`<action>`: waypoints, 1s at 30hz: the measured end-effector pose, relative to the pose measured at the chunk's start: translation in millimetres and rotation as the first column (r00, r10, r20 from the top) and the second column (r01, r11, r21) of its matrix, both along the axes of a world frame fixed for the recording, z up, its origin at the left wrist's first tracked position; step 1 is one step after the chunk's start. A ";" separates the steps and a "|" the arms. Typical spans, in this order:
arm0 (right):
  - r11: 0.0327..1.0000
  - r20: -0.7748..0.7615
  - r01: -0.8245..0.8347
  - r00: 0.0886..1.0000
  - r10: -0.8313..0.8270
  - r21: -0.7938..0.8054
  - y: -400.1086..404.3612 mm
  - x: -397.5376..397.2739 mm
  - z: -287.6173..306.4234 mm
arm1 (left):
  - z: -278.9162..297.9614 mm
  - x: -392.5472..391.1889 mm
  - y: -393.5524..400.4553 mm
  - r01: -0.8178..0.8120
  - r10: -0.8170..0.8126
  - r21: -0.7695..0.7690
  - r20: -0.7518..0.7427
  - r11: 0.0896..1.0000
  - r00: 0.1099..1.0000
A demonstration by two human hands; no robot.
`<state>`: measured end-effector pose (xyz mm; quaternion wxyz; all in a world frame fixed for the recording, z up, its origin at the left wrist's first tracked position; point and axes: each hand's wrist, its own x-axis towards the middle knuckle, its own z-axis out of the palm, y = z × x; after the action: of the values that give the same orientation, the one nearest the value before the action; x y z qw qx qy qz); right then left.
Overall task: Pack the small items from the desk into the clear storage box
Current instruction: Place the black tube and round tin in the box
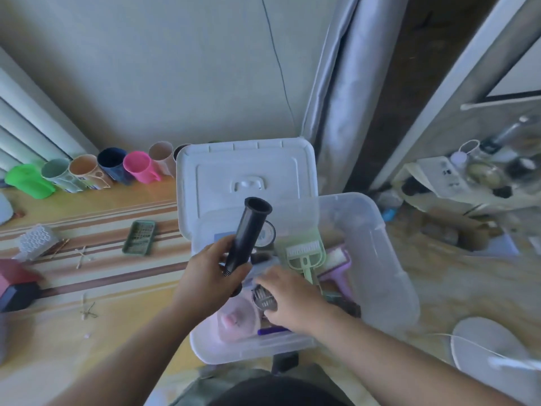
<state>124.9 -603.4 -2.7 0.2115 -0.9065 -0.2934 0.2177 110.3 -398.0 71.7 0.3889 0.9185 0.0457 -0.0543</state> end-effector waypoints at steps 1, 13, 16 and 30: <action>0.995 0.013 -0.094 0.995 0.095 -0.027 11.5 -0.8 -2.3 | -1.2 -1.1 0.3 -0.018 0.018 0.006 -0.015 1.000 1.000; 0.938 -0.035 -0.340 0.939 0.343 0.067 62.4 -4.7 -59.0 | -10.0 -36.1 21.8 -0.291 0.290 -0.114 -0.021 0.950 0.957; 0.955 -0.080 -0.277 0.955 0.286 0.109 55.2 -2.1 -54.9 | -6.0 -38.6 22.4 -0.296 0.296 -0.151 -0.020 0.943 0.955; 0.975 -0.203 0.181 0.967 -0.153 0.127 -91.1 18.4 48.6 | -30.4 -25.6 -14.8 0.353 -0.373 0.385 -0.025 0.853 0.928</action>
<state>143.3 -694.5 45.9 0.3217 -0.8851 -0.2089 0.2636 84.6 -412.9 41.3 0.1860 0.9696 -0.1285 -0.0936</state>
